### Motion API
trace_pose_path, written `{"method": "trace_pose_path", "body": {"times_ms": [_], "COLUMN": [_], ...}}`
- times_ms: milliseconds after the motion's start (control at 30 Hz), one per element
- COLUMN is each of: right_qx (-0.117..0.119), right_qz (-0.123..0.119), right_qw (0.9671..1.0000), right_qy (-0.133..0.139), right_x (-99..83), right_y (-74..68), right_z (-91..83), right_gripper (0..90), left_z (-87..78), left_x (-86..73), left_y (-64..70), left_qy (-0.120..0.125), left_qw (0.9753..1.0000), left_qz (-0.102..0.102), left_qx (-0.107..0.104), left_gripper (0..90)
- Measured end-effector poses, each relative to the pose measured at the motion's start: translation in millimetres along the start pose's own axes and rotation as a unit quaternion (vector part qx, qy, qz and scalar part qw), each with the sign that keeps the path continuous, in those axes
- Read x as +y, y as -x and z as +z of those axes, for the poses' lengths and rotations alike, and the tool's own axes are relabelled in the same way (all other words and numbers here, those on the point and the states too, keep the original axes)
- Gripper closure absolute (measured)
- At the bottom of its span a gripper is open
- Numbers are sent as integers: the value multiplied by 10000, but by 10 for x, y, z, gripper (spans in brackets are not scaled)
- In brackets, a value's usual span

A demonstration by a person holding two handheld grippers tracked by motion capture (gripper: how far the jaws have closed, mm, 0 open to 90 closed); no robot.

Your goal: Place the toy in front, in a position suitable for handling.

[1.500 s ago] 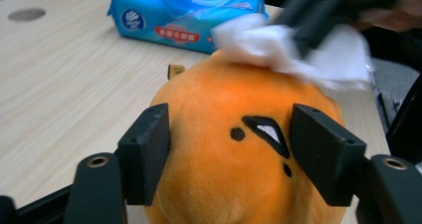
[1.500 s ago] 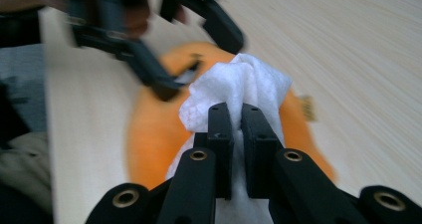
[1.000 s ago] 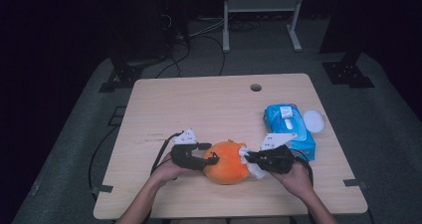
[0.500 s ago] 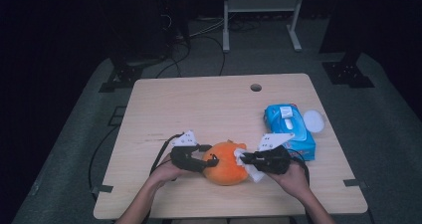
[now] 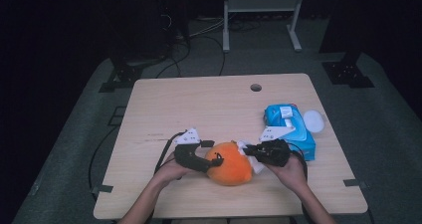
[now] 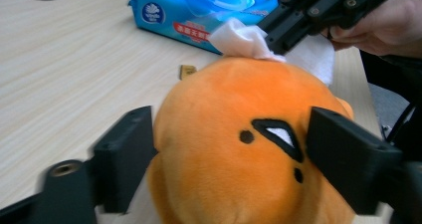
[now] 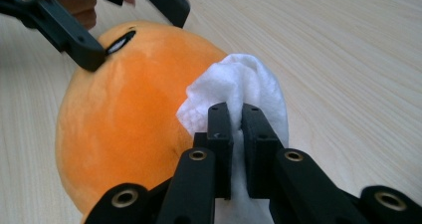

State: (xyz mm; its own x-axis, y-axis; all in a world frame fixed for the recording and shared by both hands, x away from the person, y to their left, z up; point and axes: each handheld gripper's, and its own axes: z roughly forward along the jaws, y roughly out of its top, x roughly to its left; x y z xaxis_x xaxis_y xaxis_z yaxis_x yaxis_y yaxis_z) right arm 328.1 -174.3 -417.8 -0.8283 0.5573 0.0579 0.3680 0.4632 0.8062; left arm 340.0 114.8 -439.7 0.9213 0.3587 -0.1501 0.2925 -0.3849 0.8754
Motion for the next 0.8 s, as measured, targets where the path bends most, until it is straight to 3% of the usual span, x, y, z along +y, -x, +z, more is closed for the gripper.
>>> {"method": "trace_pose_path", "body": {"times_ms": [200, 367, 500, 600, 667, 800], "right_qx": [61, 319, 304, 11, 103, 205], "right_qz": [-307, -287, -193, -79, 213, 151], "right_qw": [9995, 9989, 9993, 10000, 9997, 9996], "right_qy": [47, 164, 112, -32, -41, 102], "right_x": [91, 146, 120, 44, -5, 59], "right_y": [-207, -286, -214, -63, 29, -42], "right_z": [34, 42, 22, 2, -9, -37], "right_gripper": [829, 829, 829, 828, 829, 828], "left_z": [37, 34, 23, 32, 44, 42], "left_x": [-21, -22, -15, -14, -9, -13], "left_y": [78, 155, 161, 167, 171, 167], "left_qy": [-170, -221, -238, -237, -229, -234], "left_qw": [9997, 9987, 9988, 9988, 9989, 9990], "left_qz": [149, 440, 428, 431, 408, 373], "left_qx": [126, 109, 1, -25, -29, -36], "left_gripper": [304, 320, 331, 331, 331, 330]}}
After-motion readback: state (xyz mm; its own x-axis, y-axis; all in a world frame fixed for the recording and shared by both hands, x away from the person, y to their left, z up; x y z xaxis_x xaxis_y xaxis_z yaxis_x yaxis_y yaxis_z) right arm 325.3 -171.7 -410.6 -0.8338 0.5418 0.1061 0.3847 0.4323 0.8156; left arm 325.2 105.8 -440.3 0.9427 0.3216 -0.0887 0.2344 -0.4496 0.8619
